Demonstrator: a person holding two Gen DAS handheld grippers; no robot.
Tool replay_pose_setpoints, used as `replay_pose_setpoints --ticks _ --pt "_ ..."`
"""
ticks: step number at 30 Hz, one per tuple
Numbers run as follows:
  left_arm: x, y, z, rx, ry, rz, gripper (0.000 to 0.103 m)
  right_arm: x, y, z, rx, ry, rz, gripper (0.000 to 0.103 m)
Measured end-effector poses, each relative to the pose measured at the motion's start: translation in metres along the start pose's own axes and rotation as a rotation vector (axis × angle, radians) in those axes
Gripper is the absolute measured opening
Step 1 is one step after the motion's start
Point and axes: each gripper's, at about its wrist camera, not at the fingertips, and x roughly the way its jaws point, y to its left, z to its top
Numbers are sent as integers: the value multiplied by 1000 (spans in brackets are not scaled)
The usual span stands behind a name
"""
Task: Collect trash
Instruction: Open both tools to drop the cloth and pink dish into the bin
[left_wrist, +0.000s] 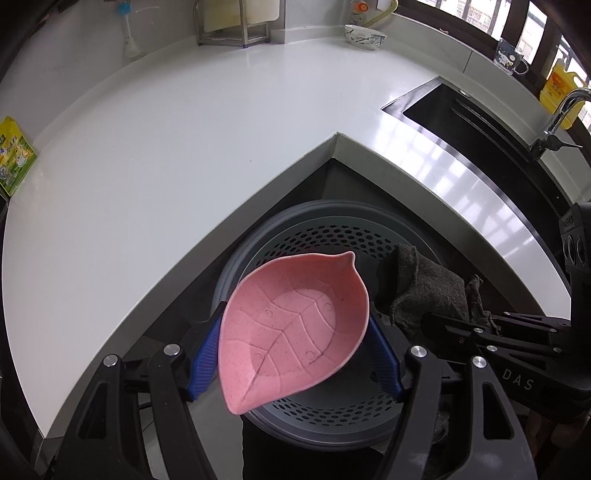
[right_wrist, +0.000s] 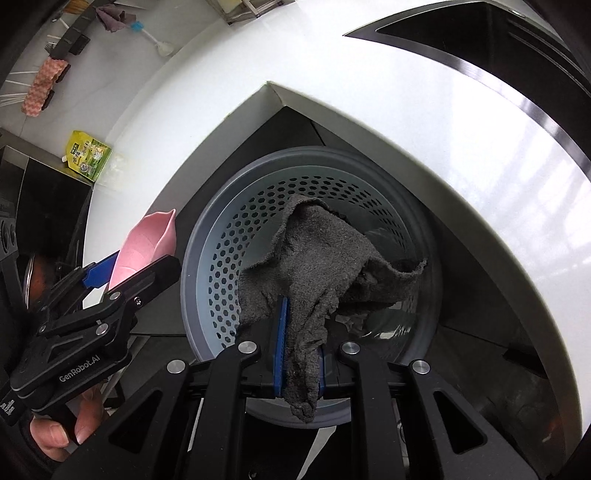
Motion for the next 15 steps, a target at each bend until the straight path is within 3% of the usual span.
replay_pose_setpoints --ticks 4,6,7,15 --pt "2 -1 -2 1 10 -3 73 -2 -2 -1 5 -7 -10 17" --pt "0 0 -3 0 2 -4 78 -3 -4 -2 12 -10 -11 39" --pt "-2 1 -4 -1 0 -4 80 -4 -5 -2 19 -17 -12 44" --pt "-10 6 -4 -19 -1 27 86 -16 -2 0 12 -52 -25 45"
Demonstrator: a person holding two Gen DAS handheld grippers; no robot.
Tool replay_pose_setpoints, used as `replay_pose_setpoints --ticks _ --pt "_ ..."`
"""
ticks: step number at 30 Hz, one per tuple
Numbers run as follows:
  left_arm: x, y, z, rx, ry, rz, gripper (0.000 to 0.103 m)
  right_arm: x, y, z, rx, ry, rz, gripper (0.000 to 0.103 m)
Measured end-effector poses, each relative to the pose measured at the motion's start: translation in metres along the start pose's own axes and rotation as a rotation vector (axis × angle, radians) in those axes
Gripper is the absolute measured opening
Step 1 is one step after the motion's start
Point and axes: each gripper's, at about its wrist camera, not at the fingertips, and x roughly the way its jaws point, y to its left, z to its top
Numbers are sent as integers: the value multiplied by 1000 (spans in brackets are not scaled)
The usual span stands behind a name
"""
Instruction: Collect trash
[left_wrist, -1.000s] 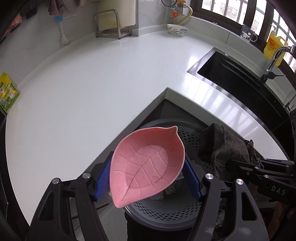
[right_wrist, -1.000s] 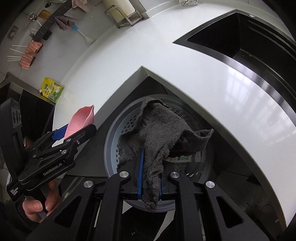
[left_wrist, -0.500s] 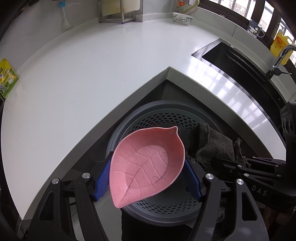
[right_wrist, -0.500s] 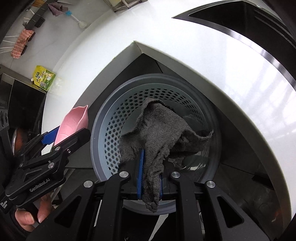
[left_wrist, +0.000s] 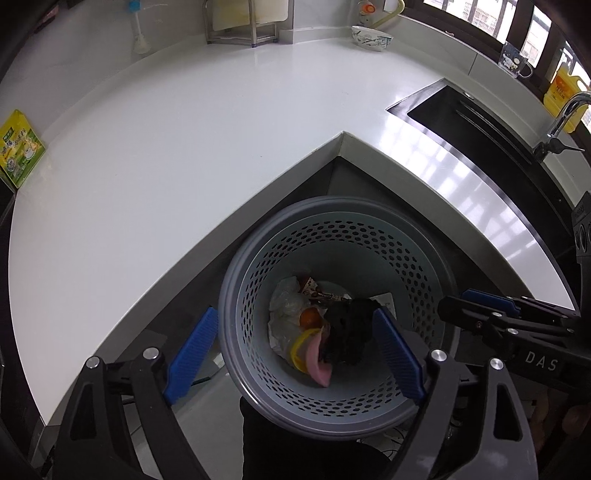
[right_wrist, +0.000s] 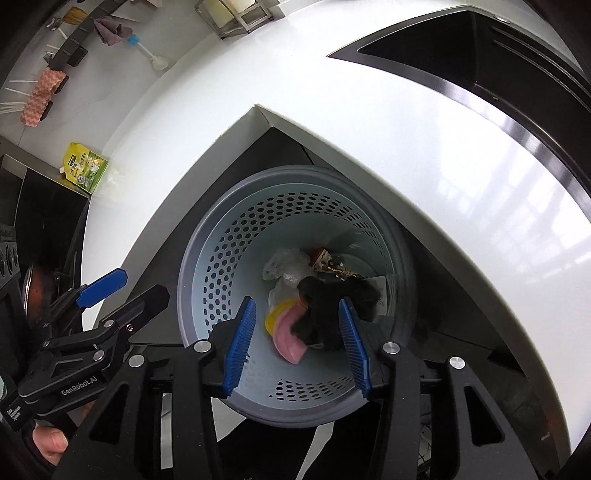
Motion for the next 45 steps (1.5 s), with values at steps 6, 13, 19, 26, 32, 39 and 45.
replay_pose_setpoints --ticks 6,13,19,26,32,39,45 --pt "-13 4 -1 -43 -9 10 94 -12 -2 -6 4 8 -29 51" --pt "-24 -6 0 -34 -14 33 96 -26 1 -16 -11 3 -63 57" --pt "-36 -13 1 -33 -28 50 96 -38 4 -19 -20 -10 -77 60" --pt "-47 -13 4 -45 -45 67 96 -49 10 -21 -40 -19 -83 63" --pt "-52 -15 5 -50 -46 83 96 -55 12 -22 -52 -28 -86 63" --pt "-53 -14 4 -48 -39 88 96 -59 13 -19 -60 -33 -91 67" --pt "-55 -13 4 -60 -37 95 96 -62 13 -18 -63 -32 -97 67"
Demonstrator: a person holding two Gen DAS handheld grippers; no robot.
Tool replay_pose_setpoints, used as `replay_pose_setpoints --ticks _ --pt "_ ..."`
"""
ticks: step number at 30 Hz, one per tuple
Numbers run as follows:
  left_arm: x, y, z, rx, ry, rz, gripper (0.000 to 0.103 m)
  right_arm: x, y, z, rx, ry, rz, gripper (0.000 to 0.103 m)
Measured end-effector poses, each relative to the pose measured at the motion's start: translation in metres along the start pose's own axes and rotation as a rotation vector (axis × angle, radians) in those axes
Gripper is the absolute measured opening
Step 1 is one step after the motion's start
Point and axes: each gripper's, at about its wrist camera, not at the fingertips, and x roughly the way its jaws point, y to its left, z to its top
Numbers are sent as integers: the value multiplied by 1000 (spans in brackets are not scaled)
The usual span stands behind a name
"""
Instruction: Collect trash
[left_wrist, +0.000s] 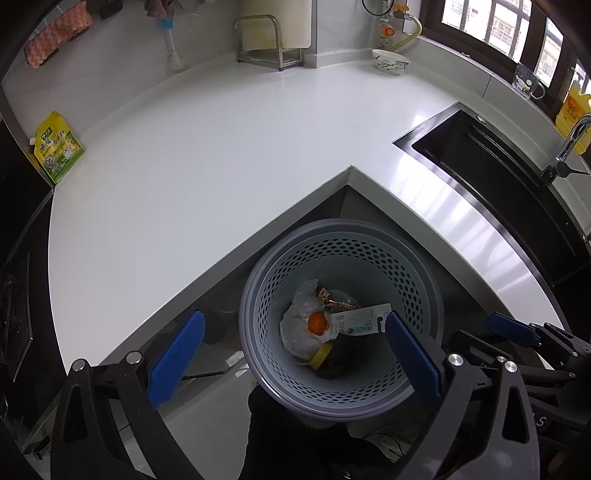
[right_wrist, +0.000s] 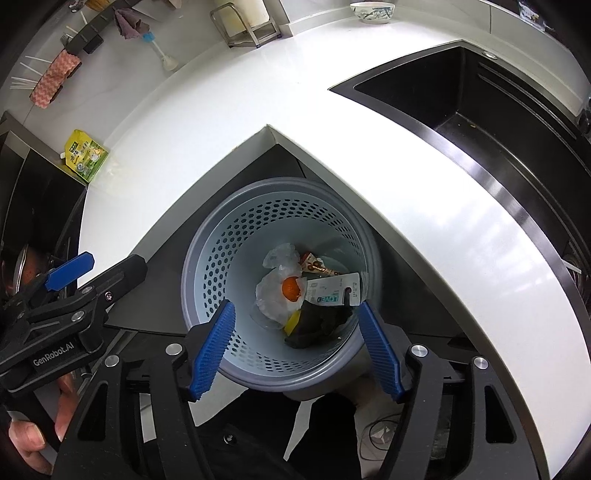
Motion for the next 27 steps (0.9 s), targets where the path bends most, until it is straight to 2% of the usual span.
replay_pose_setpoints --ticks 19,27 --pt "-6 1 2 9 -30 67 96 -2 0 1 -4 -5 -2 67" --pt "-8 0 1 10 -28 71 96 -4 0 1 -13 -12 -7 67"
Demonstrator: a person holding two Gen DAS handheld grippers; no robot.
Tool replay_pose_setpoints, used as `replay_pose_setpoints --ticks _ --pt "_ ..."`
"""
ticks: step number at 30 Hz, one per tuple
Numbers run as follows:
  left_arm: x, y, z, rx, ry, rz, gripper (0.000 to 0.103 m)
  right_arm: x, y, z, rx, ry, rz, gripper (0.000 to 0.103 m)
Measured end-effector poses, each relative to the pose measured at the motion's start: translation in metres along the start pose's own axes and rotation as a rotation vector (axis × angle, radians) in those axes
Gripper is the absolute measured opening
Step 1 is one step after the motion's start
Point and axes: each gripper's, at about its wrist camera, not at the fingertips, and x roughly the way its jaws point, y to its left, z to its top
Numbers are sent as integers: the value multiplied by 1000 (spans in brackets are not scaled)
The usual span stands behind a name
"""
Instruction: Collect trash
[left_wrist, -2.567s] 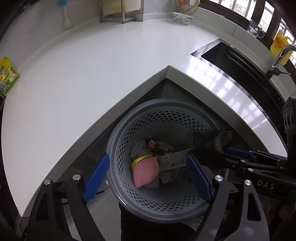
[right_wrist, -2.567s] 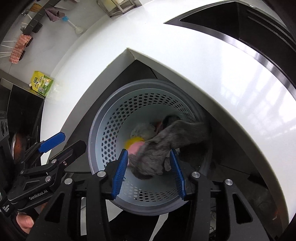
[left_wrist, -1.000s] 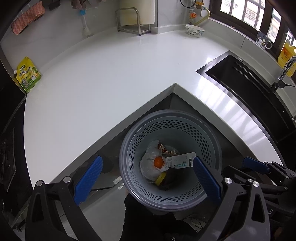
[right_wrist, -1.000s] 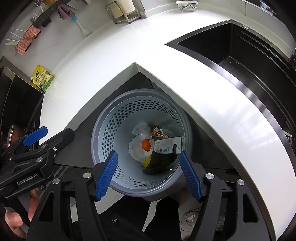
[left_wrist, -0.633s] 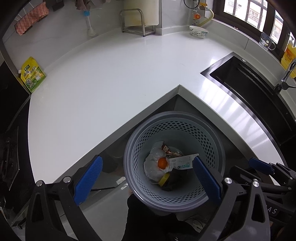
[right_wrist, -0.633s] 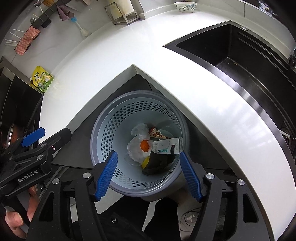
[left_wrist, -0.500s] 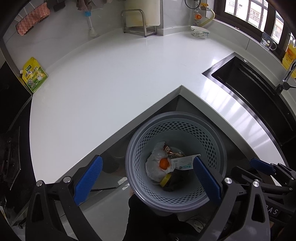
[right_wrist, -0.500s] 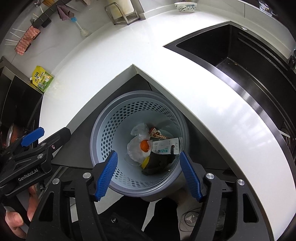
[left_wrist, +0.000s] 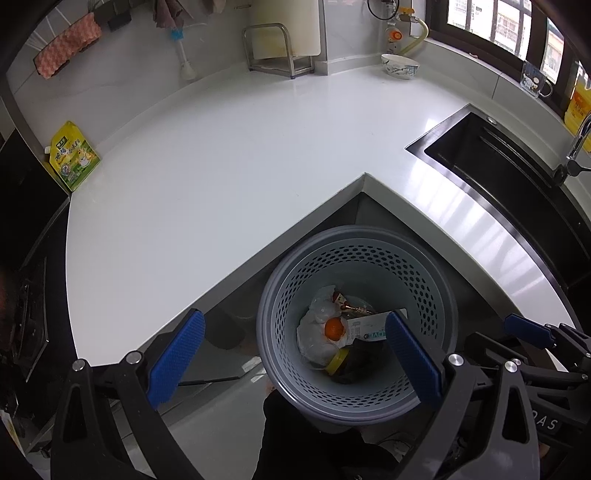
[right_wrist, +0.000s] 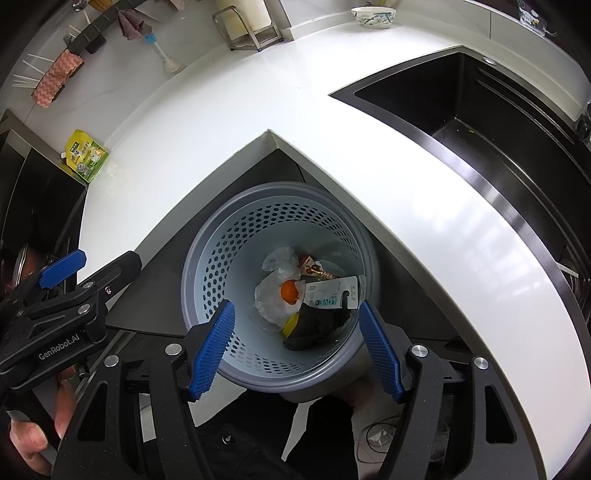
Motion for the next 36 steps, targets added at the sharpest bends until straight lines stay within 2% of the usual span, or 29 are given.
replay_pose_setpoints --ticks 36 --pt "-1 7 -5 -6 -2 0 96 -4 1 1 -20 -9 4 67"
